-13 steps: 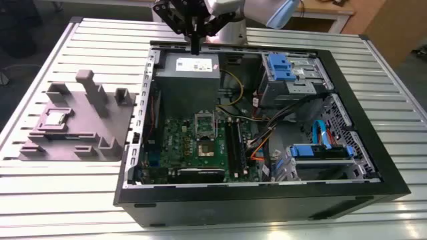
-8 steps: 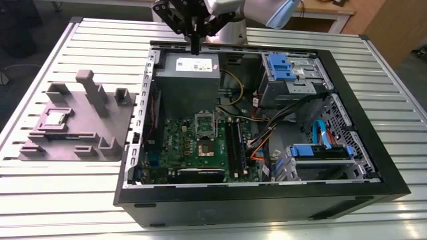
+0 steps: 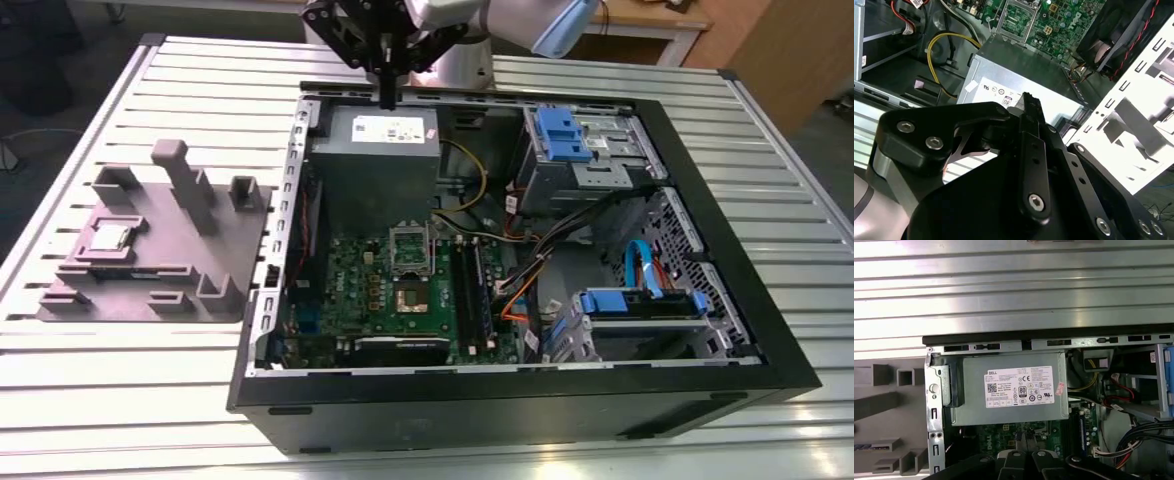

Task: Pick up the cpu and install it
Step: 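Reach for the cpu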

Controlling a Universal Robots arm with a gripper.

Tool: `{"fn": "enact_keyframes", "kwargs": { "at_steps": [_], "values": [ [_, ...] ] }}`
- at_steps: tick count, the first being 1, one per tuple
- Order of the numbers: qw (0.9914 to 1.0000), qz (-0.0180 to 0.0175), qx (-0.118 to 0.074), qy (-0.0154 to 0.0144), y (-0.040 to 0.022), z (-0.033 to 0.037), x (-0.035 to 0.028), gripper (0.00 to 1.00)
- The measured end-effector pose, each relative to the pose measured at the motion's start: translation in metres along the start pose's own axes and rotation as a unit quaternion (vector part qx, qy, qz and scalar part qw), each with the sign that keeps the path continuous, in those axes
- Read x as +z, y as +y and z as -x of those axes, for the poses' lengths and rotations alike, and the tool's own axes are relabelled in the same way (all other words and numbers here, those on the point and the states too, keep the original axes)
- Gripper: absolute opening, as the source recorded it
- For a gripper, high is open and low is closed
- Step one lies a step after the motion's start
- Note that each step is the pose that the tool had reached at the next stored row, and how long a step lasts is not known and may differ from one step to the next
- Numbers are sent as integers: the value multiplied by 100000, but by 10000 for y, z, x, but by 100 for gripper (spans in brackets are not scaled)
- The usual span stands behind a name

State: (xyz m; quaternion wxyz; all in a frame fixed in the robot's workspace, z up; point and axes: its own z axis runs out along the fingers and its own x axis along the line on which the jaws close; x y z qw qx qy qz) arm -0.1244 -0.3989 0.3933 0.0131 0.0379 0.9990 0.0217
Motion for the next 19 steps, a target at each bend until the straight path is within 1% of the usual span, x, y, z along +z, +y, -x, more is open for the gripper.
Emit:
{"fn": "enact_keyframes", "kwargs": {
  "at_steps": [7,9,15,19],
  "values": [
    [100000,4,0,-1,-1,-16,1,10],
    [100000,0,1,0,-6,-75,2,10],
    [100000,4,2,-2,-7,-86,3,10],
    [100000,-2,3,0,-9,-109,2,10]
  ]
}}
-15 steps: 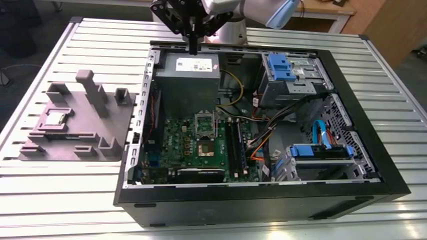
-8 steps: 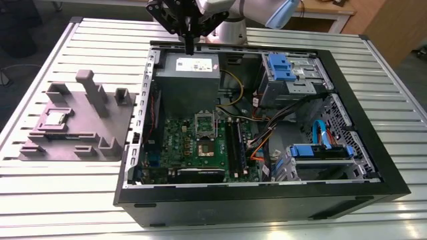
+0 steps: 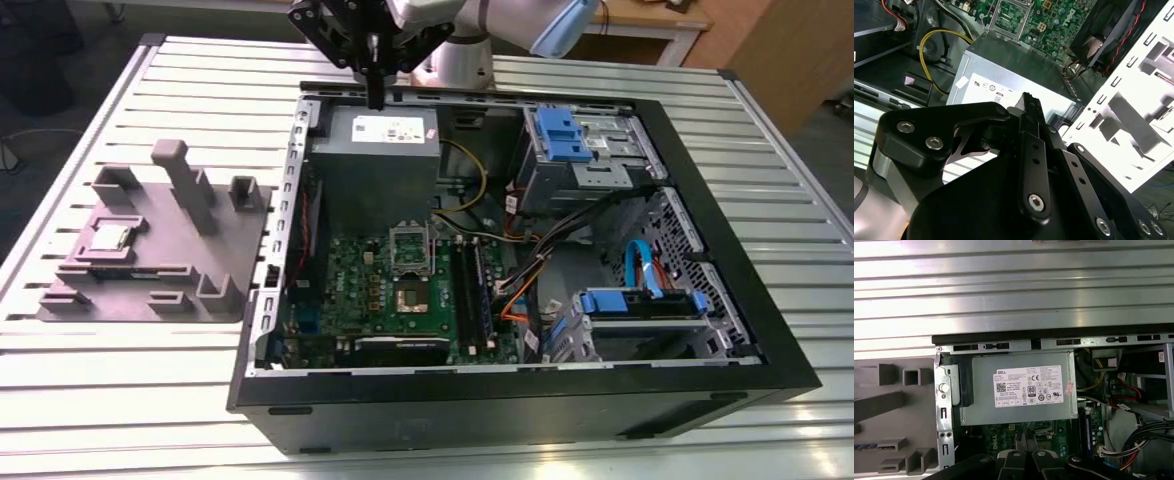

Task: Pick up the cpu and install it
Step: 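Reach for the cpu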

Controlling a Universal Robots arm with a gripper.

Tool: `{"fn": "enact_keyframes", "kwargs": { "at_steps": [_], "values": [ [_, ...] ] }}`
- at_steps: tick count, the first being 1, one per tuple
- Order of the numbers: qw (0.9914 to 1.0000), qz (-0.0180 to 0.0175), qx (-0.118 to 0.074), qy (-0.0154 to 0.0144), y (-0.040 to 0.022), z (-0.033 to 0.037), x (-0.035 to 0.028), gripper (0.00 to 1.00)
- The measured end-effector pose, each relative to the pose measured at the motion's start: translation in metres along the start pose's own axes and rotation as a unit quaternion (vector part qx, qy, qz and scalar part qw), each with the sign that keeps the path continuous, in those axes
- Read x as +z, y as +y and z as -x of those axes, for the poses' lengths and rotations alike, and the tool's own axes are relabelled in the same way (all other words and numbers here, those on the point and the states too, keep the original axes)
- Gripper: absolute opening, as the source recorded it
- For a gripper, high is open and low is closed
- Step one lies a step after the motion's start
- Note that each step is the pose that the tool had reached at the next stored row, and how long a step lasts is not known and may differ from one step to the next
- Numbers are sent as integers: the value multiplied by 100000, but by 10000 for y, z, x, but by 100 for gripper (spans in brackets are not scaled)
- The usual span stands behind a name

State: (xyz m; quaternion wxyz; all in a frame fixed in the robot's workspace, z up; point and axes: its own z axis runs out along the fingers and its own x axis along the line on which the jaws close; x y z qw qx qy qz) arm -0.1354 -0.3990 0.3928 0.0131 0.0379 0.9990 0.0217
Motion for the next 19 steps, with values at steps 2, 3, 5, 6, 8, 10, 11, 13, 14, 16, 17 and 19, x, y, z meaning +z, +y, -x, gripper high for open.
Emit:
{"fn": "enact_keyframes", "kwargs": {
  "at_steps": [2,3,5,6,8,10,11,13,14,16,17,19],
  "values": [
    [100000,4,-1,-1,0,-12,1,10],
    [100000,4,-1,-1,-1,-18,1,10],
    [100000,4,0,-2,-2,-28,1,10],
    [100000,7,-1,-1,-2,-32,2,10],
    [100000,4,-2,0,-3,-42,2,10],
    [100000,3,-1,-2,-4,-53,3,10],
    [100000,1,0,-1,-4,-57,3,10],
    [100000,3,-1,0,-5,-64,3,10],
    [100000,0,-5,1,-5,-67,3,10],
    [100000,7,-3,-3,-5,-73,5,10],
    [100000,4,-1,0,-6,-76,5,10],
    [100000,6,-2,-4,-6,-82,6,10]
  ]
}}
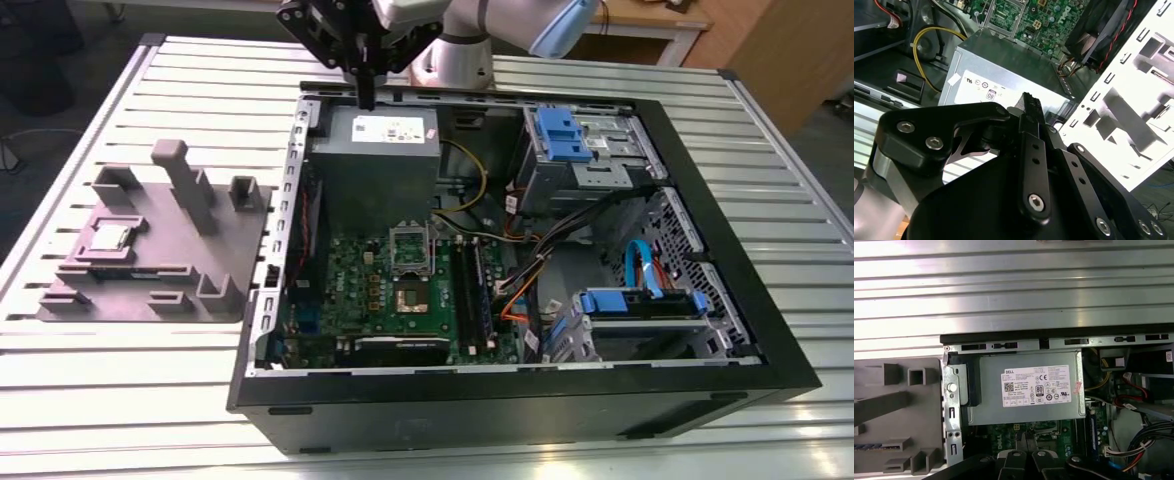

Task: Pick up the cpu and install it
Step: 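Reach for the cpu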

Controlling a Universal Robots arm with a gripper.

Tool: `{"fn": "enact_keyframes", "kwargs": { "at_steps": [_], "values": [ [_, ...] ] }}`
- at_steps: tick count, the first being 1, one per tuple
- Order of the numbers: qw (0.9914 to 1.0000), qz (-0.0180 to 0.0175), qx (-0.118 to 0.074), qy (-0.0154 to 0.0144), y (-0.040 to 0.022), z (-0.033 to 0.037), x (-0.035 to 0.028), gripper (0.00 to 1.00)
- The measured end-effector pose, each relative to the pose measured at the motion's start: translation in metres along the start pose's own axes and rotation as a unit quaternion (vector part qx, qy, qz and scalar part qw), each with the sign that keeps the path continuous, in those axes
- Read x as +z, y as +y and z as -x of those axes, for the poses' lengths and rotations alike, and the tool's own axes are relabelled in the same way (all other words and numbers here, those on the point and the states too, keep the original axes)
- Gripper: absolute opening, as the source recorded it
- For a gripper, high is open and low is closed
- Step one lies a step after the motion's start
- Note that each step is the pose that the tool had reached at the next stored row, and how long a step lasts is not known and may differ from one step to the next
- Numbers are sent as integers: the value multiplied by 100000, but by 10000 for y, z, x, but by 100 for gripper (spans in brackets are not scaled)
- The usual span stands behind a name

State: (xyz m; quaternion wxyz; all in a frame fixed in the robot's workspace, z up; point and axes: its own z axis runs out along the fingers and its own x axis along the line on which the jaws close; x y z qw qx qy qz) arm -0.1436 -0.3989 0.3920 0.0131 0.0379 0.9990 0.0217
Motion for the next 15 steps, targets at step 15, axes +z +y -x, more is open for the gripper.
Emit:
{"fn": "enact_keyframes", "kwargs": {
  "at_steps": [15],
  "values": [
    [100000,-5,-1,5,-3,-40,6,10]
  ]
}}
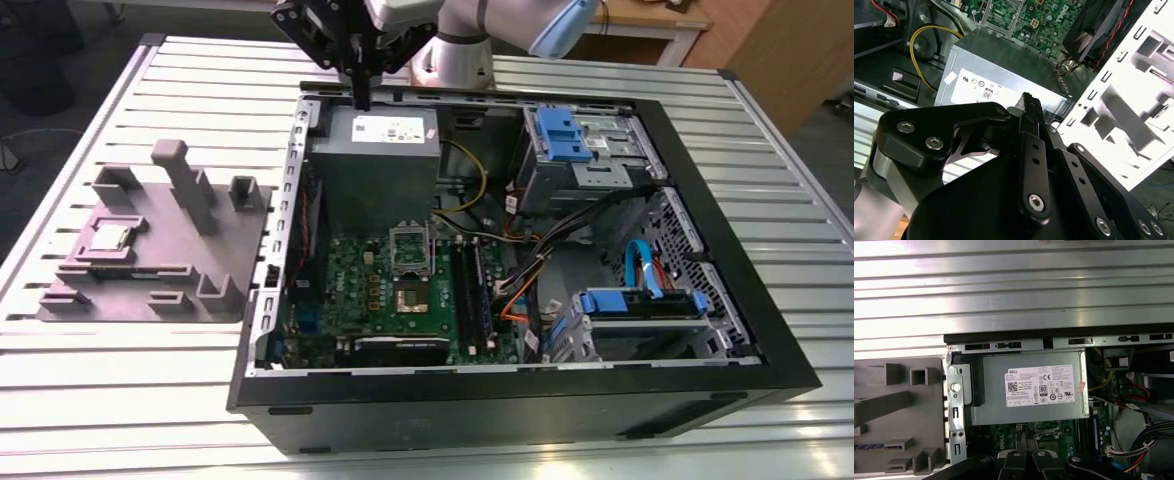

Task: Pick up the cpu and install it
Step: 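Reach for the cpu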

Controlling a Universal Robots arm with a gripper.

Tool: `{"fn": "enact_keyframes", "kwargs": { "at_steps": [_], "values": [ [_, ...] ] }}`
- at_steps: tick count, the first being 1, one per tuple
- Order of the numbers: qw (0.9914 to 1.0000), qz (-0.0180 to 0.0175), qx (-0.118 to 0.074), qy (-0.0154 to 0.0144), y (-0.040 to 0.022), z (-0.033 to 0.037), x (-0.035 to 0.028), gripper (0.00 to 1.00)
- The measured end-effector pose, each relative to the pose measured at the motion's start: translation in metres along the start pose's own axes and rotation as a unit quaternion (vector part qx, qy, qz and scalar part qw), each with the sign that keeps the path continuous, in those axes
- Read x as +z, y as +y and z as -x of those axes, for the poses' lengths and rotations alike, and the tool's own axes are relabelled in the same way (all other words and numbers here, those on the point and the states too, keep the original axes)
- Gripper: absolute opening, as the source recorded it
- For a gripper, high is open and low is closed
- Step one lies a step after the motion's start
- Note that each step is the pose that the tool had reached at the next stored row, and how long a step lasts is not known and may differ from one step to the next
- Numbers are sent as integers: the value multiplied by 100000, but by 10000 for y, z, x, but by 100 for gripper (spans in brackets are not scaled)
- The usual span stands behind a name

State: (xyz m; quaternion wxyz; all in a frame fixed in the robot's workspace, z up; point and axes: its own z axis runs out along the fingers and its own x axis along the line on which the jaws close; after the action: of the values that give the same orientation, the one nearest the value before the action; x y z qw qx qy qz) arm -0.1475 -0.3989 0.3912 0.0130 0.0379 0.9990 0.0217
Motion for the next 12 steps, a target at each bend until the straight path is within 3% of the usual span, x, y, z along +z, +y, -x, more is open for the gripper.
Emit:
{"fn": "enact_keyframes", "kwargs": {
  "at_steps": [12],
  "values": [
    [100000,4,0,-2,-2,-27,6,10]
  ]
}}
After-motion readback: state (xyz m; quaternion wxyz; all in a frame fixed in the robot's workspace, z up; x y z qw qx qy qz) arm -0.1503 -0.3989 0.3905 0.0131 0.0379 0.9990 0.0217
